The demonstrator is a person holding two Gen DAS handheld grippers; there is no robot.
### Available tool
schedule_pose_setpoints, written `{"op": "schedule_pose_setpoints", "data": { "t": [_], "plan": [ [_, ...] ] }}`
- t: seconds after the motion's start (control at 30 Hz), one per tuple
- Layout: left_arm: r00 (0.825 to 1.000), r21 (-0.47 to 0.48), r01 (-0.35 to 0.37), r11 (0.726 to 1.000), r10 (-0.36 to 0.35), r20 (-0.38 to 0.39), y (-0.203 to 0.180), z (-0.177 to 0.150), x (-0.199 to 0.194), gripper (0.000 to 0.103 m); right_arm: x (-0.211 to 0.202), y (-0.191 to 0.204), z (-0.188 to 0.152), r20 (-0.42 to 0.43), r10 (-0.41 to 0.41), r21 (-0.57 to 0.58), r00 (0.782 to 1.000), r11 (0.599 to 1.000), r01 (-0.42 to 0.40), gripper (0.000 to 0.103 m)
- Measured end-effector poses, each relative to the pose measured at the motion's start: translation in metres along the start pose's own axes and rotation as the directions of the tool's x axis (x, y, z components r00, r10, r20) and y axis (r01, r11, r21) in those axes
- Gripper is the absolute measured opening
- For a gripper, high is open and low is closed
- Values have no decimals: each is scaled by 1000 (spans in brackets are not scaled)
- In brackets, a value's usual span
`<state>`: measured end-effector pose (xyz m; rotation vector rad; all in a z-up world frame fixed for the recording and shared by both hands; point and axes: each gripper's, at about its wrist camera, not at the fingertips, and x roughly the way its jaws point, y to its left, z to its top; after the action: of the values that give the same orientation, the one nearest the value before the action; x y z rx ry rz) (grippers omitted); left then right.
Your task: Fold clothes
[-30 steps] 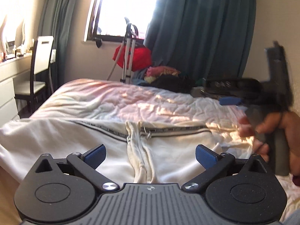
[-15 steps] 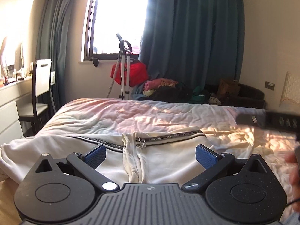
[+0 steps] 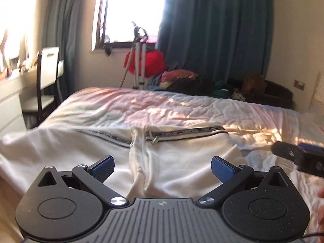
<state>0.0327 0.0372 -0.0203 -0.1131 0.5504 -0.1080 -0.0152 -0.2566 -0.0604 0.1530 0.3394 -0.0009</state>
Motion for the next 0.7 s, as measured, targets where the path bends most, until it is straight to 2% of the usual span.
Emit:
{"op": "schedule_pose_setpoints", "data": {
  "t": [0.2,0.23,0.3,0.33,0.43,0.5,0.57,0.7],
  "plan": [
    [991,-151,-91,984,74,-114,47,16,19,103,-3,0,-1,-7,4,-3,1000,1000,-5,89],
    [985,-205,-94,974,61,-163,64,21,21,103,-4,0,-1,-7,8,-7,1000,1000,-8,89],
    [964,-371,-82,925,-21,-265,105,25,24,103,-5,0,-1,-7,15,-13,1000,1000,-15,89],
    [954,-449,-84,890,-58,-294,124,24,24,103,-6,0,-2,-7,18,-16,1000,1000,-18,89],
    [932,-607,-149,780,-95,-350,172,15,21,103,-6,1,-3,-15,31,-23,999,999,-32,89],
    [921,-669,-214,712,-81,-382,201,9,19,103,-3,2,-4,-29,42,-24,999,999,-42,89],
    [915,-735,-280,617,-61,-400,229,0,21,103,0,2,-6,-44,46,-21,998,999,-47,89],
    [926,-849,-324,417,-46,-376,279,-17,31,101,6,4,-10,-74,46,-22,996,999,-48,89]
  ]
}}
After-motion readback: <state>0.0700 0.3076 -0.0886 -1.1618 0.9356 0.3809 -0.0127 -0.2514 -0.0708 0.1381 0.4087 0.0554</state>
